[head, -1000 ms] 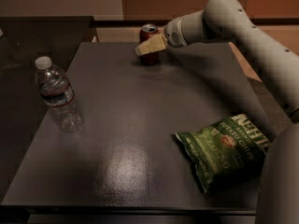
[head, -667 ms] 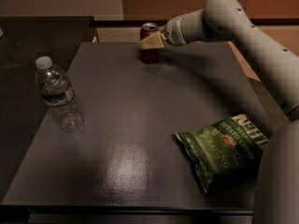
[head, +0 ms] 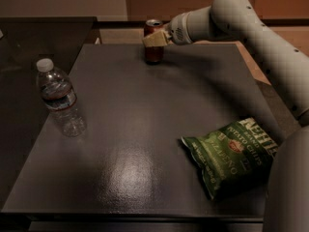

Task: Move coke can near green jalapeno chip bag

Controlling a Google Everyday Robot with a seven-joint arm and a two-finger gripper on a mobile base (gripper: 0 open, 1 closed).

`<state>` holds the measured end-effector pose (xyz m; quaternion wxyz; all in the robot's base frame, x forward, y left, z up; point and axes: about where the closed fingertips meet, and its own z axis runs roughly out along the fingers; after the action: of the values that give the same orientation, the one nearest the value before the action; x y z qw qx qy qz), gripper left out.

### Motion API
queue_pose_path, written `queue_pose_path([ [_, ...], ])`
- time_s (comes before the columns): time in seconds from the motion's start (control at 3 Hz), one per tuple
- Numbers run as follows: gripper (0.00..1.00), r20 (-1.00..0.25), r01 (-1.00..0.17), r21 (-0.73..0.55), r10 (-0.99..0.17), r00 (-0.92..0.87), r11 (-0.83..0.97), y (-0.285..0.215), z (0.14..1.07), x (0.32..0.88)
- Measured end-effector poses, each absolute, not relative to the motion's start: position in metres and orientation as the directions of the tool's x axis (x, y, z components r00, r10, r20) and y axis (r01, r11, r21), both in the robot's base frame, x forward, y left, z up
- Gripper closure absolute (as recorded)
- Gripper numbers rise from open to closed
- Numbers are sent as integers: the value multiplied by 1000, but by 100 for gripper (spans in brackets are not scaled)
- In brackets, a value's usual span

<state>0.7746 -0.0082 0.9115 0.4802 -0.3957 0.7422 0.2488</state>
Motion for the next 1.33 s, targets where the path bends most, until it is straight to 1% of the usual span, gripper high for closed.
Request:
queue_pose_path([
  [0.67,100,-913,-856,5,-347,-215,516,-35,945,727],
  [1.33,100,-919,-869,8,-339,-202,496,-52,972,692],
])
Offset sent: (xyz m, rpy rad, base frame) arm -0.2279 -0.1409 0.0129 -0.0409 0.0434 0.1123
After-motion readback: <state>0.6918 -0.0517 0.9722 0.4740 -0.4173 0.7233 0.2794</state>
